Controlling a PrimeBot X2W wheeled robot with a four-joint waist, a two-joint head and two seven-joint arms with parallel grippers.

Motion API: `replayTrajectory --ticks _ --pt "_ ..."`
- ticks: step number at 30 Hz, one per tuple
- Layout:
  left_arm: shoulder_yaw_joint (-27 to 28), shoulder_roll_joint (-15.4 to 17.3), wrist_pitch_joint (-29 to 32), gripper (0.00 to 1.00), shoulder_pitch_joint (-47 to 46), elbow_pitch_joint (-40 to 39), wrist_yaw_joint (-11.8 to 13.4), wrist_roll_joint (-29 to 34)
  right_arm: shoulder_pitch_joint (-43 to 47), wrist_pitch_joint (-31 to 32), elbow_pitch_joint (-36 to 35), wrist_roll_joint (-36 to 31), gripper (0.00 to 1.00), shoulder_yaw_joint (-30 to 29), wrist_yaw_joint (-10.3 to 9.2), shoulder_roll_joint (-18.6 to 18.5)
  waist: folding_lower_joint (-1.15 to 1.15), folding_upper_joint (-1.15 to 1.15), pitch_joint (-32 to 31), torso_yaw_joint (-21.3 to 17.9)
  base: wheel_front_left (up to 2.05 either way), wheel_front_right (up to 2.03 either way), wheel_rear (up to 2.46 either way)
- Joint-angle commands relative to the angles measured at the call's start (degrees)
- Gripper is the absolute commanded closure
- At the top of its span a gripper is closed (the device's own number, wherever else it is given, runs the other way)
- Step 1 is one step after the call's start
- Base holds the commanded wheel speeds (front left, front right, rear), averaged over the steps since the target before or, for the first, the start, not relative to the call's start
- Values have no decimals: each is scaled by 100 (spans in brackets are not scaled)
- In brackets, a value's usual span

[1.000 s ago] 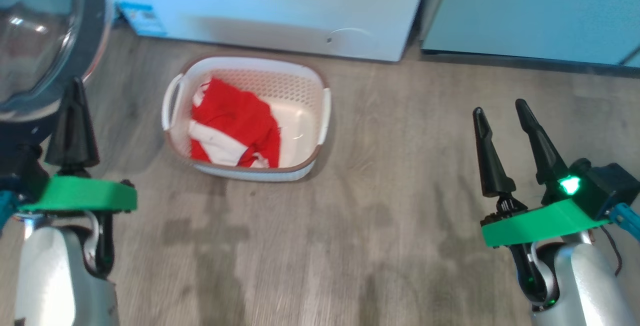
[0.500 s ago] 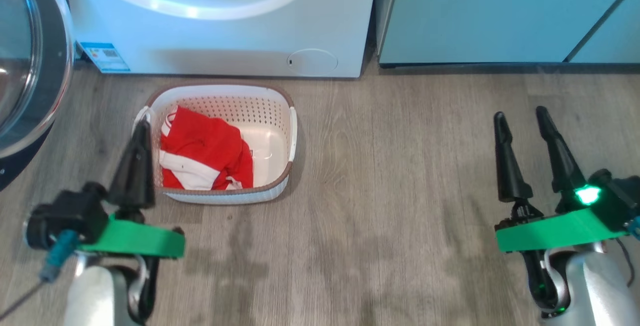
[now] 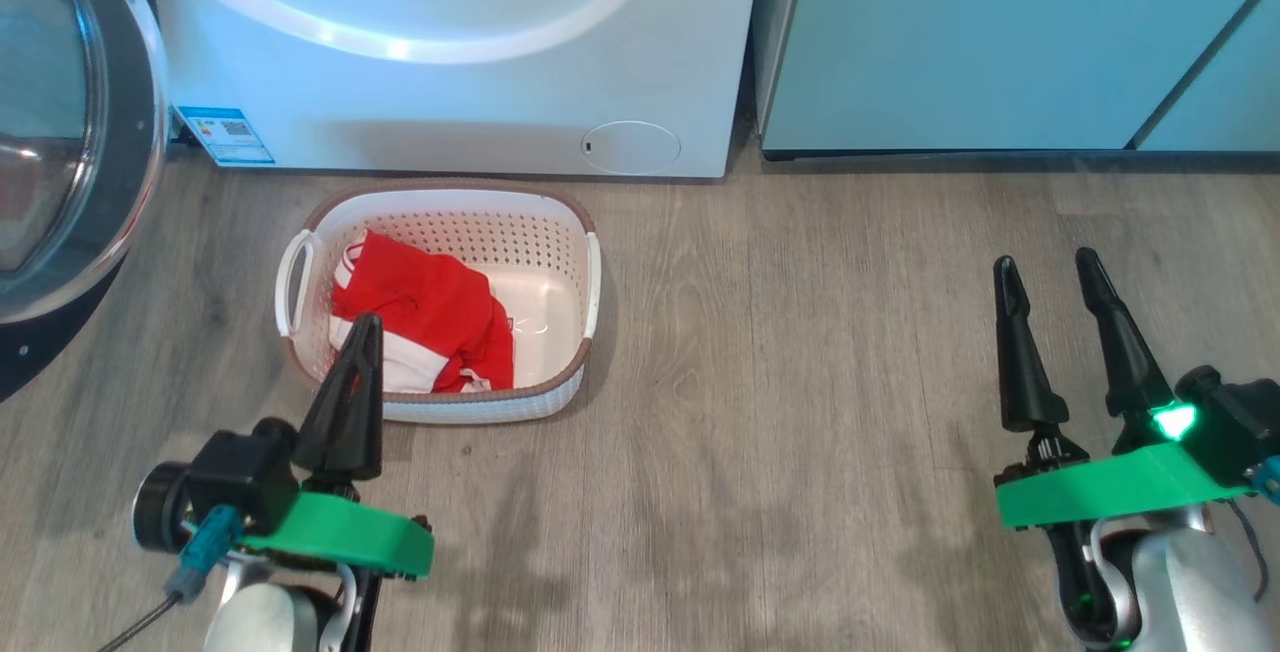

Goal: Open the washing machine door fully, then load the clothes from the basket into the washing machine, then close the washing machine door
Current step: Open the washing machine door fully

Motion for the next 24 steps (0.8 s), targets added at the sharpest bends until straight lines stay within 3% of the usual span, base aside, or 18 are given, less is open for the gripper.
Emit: replayTrajectory --ticks 1,2,24 --pt "167 54 -27 60 -90 -226 87 -28 -55 -56 -147 -1 0 131 0 8 0 0 -2 21 0 0 0" --pt "163 54 -27 0 -90 -254 124 -22 -54 -60 -134 -2 0 132 0 8 0 0 -7 32 0 0 0" --pt "121 53 -27 0 19 -358 280 8 -64 -49 46 -67 0 173 0 8 0 0 -107 97 0 0 0"
